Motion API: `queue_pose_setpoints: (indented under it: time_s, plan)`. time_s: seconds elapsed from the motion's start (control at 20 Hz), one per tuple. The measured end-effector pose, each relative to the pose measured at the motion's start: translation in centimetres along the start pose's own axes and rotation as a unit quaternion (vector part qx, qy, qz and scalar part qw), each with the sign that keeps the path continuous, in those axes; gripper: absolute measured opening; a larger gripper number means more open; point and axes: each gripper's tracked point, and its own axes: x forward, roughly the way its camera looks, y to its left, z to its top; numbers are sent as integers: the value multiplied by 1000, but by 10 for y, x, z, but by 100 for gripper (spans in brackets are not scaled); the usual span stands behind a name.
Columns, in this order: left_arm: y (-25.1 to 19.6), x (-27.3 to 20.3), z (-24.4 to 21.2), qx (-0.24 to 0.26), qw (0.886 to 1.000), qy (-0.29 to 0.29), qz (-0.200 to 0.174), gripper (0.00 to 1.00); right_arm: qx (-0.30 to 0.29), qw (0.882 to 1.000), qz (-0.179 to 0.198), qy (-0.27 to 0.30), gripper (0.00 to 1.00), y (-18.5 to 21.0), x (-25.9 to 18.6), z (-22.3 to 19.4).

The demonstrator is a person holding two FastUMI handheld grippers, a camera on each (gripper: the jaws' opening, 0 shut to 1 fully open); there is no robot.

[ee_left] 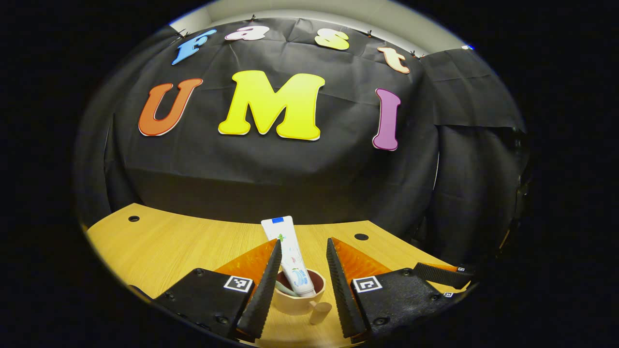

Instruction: Put the toothbrush and toothpaste on the desktop into the cup, then pick up the cup and place it on the coaster on the desktop.

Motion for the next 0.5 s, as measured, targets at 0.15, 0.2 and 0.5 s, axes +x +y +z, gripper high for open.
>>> queue_pose_setpoints:
  time_s: [0.15,0.2,0.5]
  plan:
    - [7,-23,2,15,1000,-2,6,61,-21,1000,12,8,95,14,0,-2]
    - [9,-32,1,18,1000,0,7,61,-26,999,18,15,95,18,1,-7]
    - [26,-80,0,26,999,-6,19,71,-48,998,24,38,96,37,13,-18]
